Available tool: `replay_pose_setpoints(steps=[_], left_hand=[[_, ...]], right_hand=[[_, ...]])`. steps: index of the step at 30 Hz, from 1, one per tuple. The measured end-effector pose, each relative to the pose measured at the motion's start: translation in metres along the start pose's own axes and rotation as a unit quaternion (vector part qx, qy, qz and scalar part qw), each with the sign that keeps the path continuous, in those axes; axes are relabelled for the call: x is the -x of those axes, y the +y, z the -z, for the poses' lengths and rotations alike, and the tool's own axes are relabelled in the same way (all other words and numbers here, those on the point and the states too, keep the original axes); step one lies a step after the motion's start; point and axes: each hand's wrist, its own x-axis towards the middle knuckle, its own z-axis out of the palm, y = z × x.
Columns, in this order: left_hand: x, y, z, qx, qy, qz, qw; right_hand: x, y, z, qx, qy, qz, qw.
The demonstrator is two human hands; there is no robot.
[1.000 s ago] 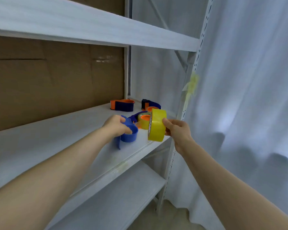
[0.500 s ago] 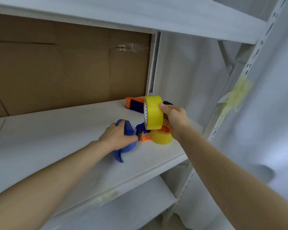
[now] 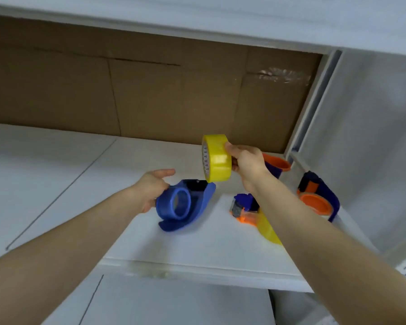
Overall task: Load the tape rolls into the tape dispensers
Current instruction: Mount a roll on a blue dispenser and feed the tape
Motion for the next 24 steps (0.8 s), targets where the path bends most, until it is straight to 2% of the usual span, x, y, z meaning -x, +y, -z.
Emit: replay_pose_setpoints(steps=[2,4,5,7,8,9,11,16,21,24], left_hand=[[0.006,-0.003,-0.005,-0.096,0.057,-0.065,0.992],[0.016,-0.003,-0.012,-0.222,0.09,-0.098,0.966],[0.022,-0.002,-0.015,-0.297,0.095,-0.095,0.945],[0.03,-0.001,-0.018,-0.462,0.115,-0.091,0.875],[0.034,-0.001,-0.018,-0.508,0.134,-0.101,0.845],[0.035,-0.001,-0.019,-0.512,0.152,-0.113,0.838],[0.039,0.0,-0.024,-0.468,0.145,-0.102,0.865],[0.037,0.006,-0.038,-0.488,0.123,-0.034,0.863],[0.031,-0.01,-0.041,-0.407,0.09,0.007,0.909],[0.026,-0.023,-0.04,-0.388,0.105,0.001,0.916]], right_hand=[[-0.002,-0.001,0.0,0.009,-0.037,0.008,0.999],[-0.002,-0.002,0.0,0.02,-0.064,0.014,0.998],[-0.003,-0.002,0.0,0.026,-0.074,0.015,0.997],[-0.003,-0.001,0.0,0.034,-0.093,0.016,0.995],[-0.003,-0.001,0.0,0.036,-0.1,0.016,0.994],[-0.003,-0.001,0.0,0.037,-0.106,0.016,0.994],[0.0,-0.002,0.0,0.034,-0.117,0.019,0.992],[0.007,-0.005,0.004,0.035,-0.139,0.037,0.989],[0.007,-0.001,0.009,0.048,-0.149,0.027,0.987],[0.011,0.001,0.009,0.022,-0.164,0.01,0.986]])
